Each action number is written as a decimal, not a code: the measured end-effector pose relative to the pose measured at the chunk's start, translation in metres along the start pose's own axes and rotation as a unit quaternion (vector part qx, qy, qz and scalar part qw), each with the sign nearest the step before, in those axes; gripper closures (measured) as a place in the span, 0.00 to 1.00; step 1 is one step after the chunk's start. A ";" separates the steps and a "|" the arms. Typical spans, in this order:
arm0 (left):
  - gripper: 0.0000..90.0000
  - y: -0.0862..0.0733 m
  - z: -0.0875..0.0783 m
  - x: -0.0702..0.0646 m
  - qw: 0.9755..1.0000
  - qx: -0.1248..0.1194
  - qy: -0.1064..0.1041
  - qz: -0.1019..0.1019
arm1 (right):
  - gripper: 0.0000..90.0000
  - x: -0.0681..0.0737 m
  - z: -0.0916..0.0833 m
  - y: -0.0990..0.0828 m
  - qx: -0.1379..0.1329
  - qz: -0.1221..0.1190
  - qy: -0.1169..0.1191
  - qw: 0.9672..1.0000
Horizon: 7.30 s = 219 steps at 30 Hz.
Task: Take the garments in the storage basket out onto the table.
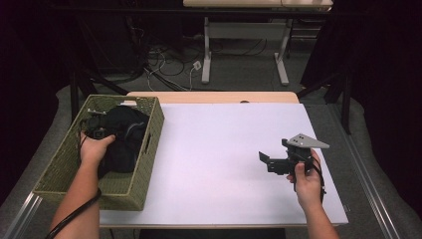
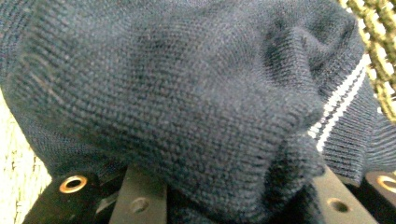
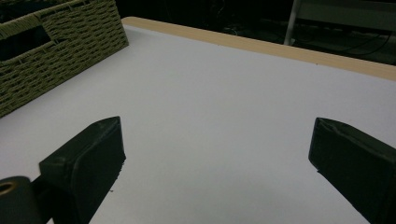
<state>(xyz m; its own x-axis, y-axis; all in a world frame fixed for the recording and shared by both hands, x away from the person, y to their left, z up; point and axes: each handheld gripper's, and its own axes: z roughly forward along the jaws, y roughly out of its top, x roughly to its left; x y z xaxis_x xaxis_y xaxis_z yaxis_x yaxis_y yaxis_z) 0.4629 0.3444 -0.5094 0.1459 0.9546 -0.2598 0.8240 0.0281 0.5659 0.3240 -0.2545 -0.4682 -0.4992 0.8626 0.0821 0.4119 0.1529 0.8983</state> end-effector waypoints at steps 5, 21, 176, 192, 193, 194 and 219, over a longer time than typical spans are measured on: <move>0.76 0.001 -0.007 0.000 1.000 -0.006 -0.006 0.003 | 0.03 0.000 -0.001 0.000 0.001 0.001 -0.001 1.000; 0.76 0.000 -0.026 -0.006 1.000 -0.023 -0.009 0.014 | 0.04 -0.001 -0.002 0.000 0.000 -0.001 -0.005 1.000; 0.77 -0.003 -0.156 -0.156 0.903 -0.341 -0.189 0.182 | 0.04 -0.002 -0.003 -0.001 -0.006 0.001 -0.008 1.000; 0.77 -0.011 -0.139 -0.188 0.897 -0.323 -0.220 0.206 | 0.04 -0.002 -0.003 -0.001 -0.008 0.001 -0.008 1.000; 0.77 -0.012 -0.138 -0.190 0.897 -0.321 -0.222 0.207 | 0.04 -0.001 -0.003 -0.001 -0.007 0.001 -0.007 1.000; 0.77 -0.012 -0.136 -0.191 0.896 -0.322 -0.224 0.208 | 0.04 -0.001 -0.002 -0.002 -0.008 0.000 -0.007 1.000; 0.77 -0.037 -0.086 -0.227 0.898 -0.260 -0.271 0.229 | 0.04 -0.001 -0.004 -0.001 -0.012 0.000 -0.008 1.000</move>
<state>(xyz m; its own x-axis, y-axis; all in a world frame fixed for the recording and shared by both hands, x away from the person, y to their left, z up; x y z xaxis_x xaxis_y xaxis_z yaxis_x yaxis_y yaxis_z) 0.3521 0.1519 -0.4047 0.7657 0.6208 -0.1684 0.2620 -0.0619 0.9631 0.3213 -0.2576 -0.4674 -0.4865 0.8703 0.0762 0.3931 0.1402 0.9088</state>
